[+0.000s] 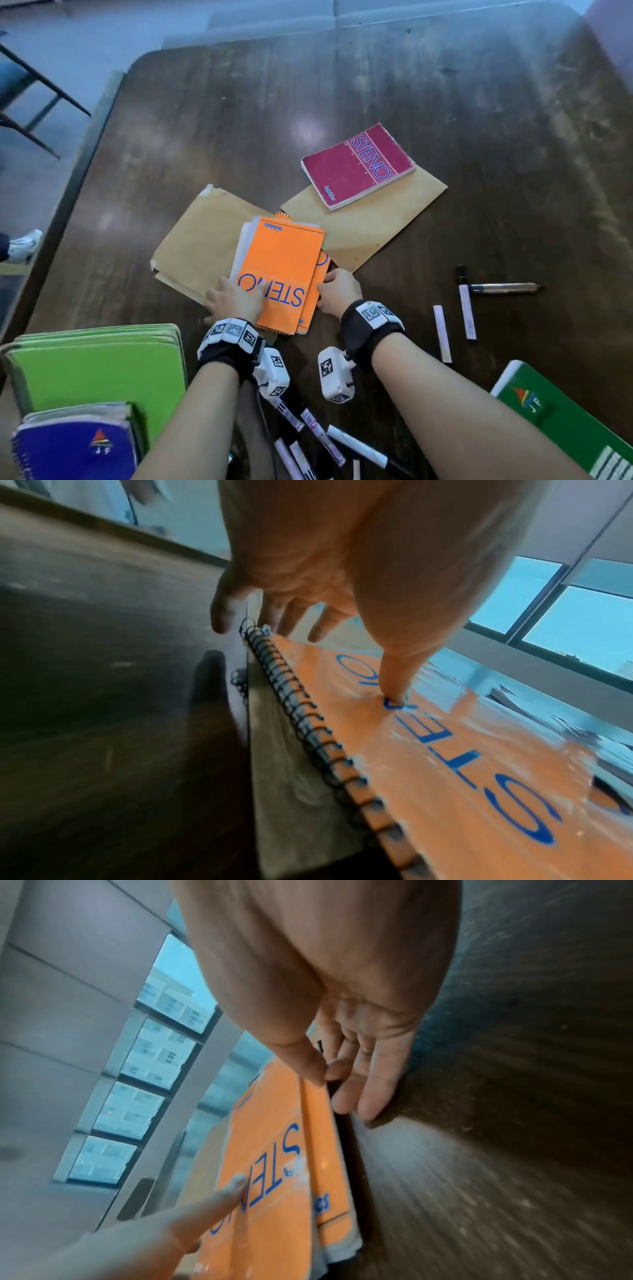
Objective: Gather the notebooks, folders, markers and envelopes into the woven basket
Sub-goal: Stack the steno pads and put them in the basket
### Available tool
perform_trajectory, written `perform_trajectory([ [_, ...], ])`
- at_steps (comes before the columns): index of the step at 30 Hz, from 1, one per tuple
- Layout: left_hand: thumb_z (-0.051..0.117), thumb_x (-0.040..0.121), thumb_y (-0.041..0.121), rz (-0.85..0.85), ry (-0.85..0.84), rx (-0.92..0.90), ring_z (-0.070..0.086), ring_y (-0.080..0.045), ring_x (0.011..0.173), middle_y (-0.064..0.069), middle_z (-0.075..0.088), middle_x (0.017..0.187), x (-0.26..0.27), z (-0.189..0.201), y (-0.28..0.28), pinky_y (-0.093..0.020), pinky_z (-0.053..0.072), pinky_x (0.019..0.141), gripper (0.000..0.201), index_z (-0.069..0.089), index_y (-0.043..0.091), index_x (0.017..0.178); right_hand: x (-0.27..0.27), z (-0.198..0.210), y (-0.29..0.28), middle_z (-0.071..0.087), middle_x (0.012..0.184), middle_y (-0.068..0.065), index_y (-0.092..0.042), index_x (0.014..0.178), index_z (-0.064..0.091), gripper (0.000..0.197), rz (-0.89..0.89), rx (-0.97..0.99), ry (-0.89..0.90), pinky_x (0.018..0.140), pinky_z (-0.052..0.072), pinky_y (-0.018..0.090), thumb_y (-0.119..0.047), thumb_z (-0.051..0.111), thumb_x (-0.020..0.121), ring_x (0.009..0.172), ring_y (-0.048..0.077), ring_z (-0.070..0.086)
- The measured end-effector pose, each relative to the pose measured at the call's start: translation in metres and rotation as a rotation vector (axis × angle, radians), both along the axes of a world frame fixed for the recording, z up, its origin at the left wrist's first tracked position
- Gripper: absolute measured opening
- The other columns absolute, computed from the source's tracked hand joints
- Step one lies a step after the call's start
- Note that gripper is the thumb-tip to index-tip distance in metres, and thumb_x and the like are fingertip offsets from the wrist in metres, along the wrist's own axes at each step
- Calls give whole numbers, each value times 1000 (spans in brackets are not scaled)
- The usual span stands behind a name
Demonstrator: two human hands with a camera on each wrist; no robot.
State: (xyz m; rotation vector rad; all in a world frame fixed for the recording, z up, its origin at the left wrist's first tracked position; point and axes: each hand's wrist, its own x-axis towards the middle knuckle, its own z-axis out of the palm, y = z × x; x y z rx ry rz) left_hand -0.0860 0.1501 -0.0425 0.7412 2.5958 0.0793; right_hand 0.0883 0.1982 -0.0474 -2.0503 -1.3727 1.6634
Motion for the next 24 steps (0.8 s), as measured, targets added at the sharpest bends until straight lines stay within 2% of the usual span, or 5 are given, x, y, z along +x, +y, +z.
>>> perform_trajectory([
  [4, 71, 77, 62, -85, -43, -43, 46, -37, 125, -19, 49, 131, 5, 0, -4, -52, 40, 99, 77, 46, 7, 126, 18, -3, -1, 69, 95, 6, -23, 81, 61, 20, -35, -1, -52, 80, 61, 45, -16, 44, 89, 87, 27, 71],
  [9, 74, 83, 44, -208, -76, 68, 52, -33, 118, -14, 57, 122, 23, 10, -20, -43, 44, 92, 58, 45, 7, 116, 28, 17, -12, 61, 114, 1, -19, 115, 53, 35, 70, 42, -100, 88, 54, 41, -46, 54, 92, 102, 22, 64],
  [17, 54, 80, 2, -643, 16, 201, 59, -35, 107, -10, 63, 108, 30, 58, -44, -45, 43, 89, 40, 52, 19, 117, 16, 44, -24, 29, 162, 2, -27, 154, 25, 91, 764, 941, -351, 118, 25, 56, -33, 71, 76, 148, 31, 26],
  [20, 58, 79, 10, -837, 188, 258, 59, -28, 110, 2, 65, 111, 37, 71, -31, -54, 33, 104, 42, 57, 31, 116, 10, 57, -17, 56, 140, 0, -28, 136, 53, 51, 850, 940, -477, 115, 21, 59, -37, 65, 87, 137, 30, 43],
  [24, 64, 82, 27, -627, 326, 420, 40, -34, 135, -11, 46, 143, 32, 58, -14, -59, 22, 112, 60, 48, 24, 139, 33, 56, 0, 66, 121, 2, -26, 123, 57, 27, 561, 564, -450, 97, 40, 42, -35, 54, 98, 115, 30, 60],
])
